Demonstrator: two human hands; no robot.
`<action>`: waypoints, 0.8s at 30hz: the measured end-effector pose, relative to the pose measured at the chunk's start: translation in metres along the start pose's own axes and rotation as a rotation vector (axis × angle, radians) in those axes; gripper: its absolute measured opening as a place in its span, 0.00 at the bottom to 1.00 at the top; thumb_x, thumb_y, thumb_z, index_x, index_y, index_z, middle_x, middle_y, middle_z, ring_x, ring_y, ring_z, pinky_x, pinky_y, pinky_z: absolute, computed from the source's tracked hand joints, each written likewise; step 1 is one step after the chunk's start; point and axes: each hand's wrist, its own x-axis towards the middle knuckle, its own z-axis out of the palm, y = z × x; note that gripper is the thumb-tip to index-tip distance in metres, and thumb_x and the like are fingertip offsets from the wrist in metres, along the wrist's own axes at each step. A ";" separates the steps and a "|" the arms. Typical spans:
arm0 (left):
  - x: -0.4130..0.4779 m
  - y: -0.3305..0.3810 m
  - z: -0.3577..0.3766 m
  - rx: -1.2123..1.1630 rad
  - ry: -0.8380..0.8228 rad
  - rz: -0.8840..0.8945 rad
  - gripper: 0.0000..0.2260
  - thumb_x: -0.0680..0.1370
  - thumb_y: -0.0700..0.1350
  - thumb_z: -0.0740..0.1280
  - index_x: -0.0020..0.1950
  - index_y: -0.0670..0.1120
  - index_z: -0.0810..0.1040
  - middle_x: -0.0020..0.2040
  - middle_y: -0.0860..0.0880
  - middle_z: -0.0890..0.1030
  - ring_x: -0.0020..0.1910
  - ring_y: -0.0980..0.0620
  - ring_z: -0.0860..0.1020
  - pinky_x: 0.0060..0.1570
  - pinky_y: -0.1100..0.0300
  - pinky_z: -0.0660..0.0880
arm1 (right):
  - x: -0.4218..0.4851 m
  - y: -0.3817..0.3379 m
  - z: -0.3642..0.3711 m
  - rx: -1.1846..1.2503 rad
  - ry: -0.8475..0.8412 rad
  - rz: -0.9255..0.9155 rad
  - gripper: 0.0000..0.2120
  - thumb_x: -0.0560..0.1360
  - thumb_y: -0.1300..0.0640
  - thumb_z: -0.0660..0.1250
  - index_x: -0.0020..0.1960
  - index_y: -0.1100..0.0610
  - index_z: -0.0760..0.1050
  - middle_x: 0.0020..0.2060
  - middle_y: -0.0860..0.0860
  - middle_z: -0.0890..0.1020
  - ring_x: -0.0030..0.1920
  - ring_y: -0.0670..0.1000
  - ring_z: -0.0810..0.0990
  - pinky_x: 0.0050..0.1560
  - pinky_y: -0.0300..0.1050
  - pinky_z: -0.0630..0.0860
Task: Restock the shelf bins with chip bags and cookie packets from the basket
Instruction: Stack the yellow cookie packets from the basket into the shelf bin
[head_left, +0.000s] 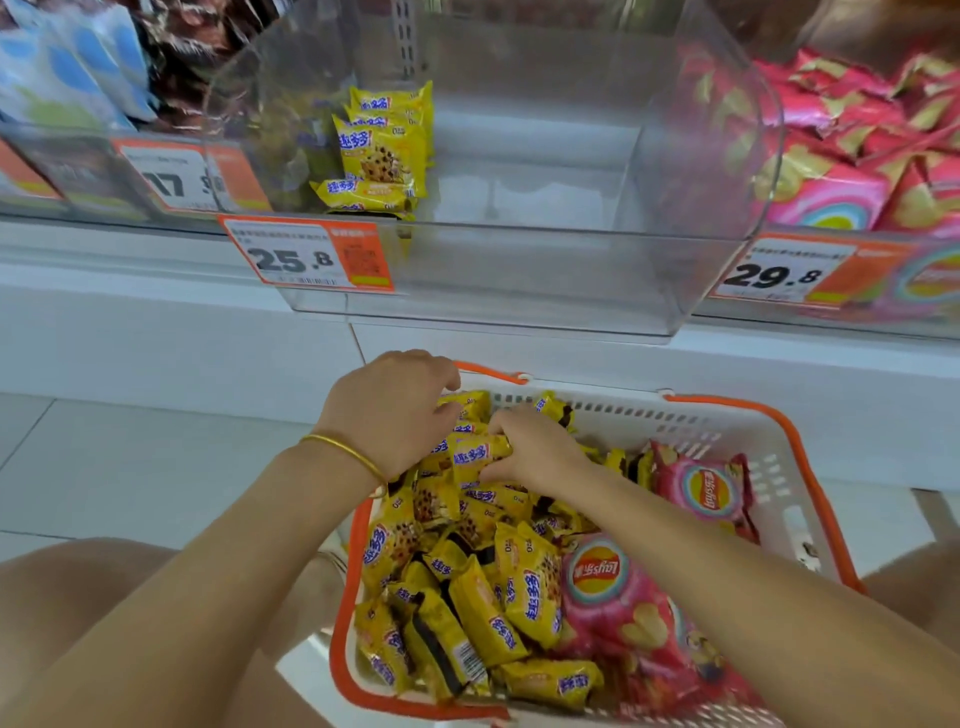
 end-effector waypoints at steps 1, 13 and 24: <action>0.000 0.000 0.000 -0.008 -0.045 0.001 0.15 0.79 0.53 0.60 0.65 0.53 0.72 0.62 0.52 0.74 0.60 0.51 0.72 0.55 0.53 0.73 | -0.005 -0.003 -0.013 0.069 0.008 -0.024 0.24 0.70 0.47 0.73 0.61 0.56 0.72 0.53 0.50 0.72 0.51 0.48 0.70 0.44 0.39 0.66; -0.015 0.010 -0.105 -0.777 0.130 0.122 0.13 0.72 0.52 0.67 0.53 0.48 0.78 0.38 0.45 0.80 0.33 0.51 0.78 0.35 0.61 0.76 | -0.079 -0.079 -0.198 0.473 -0.076 -0.245 0.18 0.62 0.48 0.73 0.47 0.56 0.78 0.35 0.47 0.82 0.32 0.40 0.79 0.32 0.34 0.77; 0.103 -0.048 -0.143 0.427 -0.092 0.273 0.10 0.75 0.45 0.69 0.55 0.45 0.79 0.58 0.44 0.77 0.60 0.44 0.72 0.59 0.52 0.68 | 0.046 -0.084 -0.235 0.274 0.109 0.007 0.14 0.71 0.56 0.73 0.54 0.57 0.74 0.41 0.52 0.75 0.39 0.49 0.76 0.38 0.44 0.79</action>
